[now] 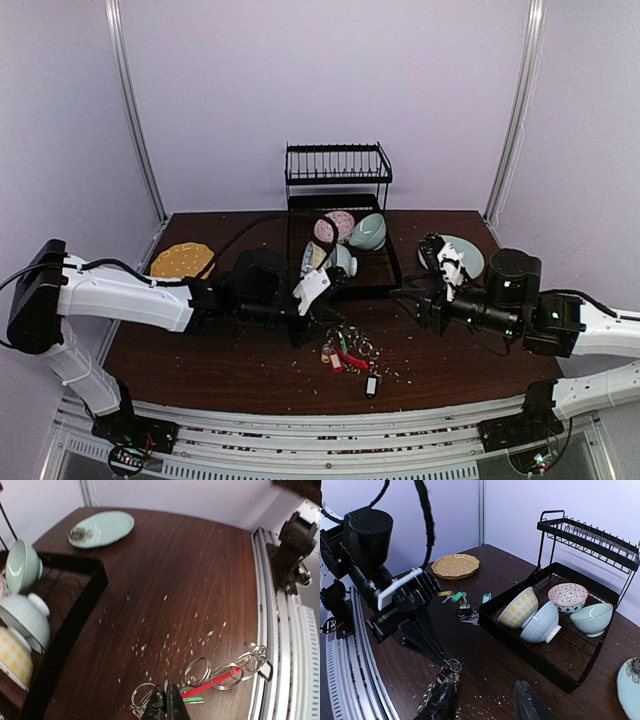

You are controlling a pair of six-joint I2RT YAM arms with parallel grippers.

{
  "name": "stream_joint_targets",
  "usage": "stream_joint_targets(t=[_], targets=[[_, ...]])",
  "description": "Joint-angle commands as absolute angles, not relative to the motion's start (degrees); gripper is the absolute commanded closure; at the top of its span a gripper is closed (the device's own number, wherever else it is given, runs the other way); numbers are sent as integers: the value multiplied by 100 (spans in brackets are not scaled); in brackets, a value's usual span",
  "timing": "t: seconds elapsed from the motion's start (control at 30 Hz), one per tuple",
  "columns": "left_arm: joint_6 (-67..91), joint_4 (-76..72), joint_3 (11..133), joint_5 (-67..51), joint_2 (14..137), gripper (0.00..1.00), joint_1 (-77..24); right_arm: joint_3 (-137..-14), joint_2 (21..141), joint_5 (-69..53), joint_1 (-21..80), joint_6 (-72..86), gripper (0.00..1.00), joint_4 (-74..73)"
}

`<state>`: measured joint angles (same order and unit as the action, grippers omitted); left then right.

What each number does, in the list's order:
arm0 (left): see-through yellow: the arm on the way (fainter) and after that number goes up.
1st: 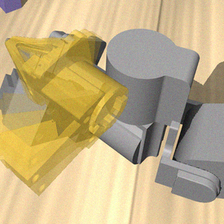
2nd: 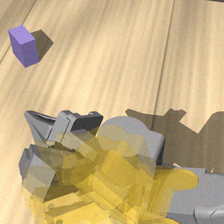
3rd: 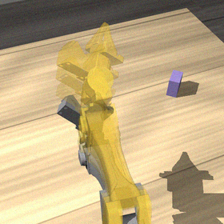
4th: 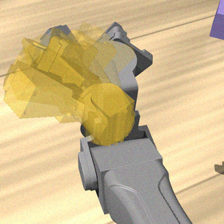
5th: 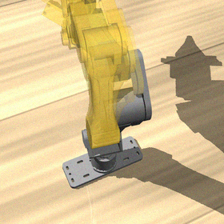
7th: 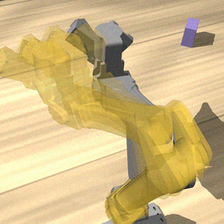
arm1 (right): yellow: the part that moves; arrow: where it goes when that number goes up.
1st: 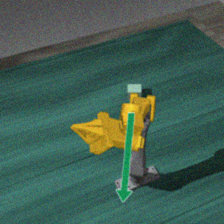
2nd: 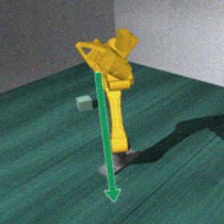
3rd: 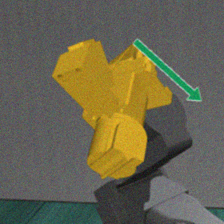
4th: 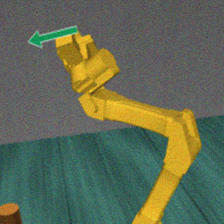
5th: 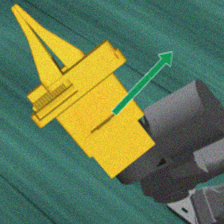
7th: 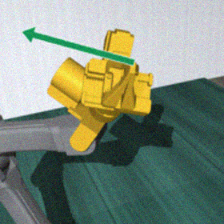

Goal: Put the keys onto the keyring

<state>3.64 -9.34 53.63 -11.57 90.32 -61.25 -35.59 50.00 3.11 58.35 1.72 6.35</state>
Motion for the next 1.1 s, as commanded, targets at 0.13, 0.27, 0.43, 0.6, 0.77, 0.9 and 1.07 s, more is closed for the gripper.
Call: stream_joint_targets(t=[0.13,0.27,0.43,0.6,0.77,0.9,1.07], targets=[[665,-562,4622,-1594,9168,100,-6038,-3700,5351,176,5807,247,57,406],[758,-290,4339,-1394,8949,100,-6009,-3791,5600,-22,5800,289,57,359],[832,143,4012,-1413,8897,100,-5978,-3877,5817,-125,5806,379,57,255],[855,8,4008,-1088,9100,100,-5919,-3832,5915,-171,5804,457,57,395],[829,-259,4142,-805,9260,100,-5729,-3938,6049,163,5755,645,56,58],[815,-471,4118,-798,9065,64,-5632,-3897,6050,592,5422,973,54,-213],[907,-99,4236,-494,8103,20,-5470,-3863,5871,773,4665,1303,50,-601]])
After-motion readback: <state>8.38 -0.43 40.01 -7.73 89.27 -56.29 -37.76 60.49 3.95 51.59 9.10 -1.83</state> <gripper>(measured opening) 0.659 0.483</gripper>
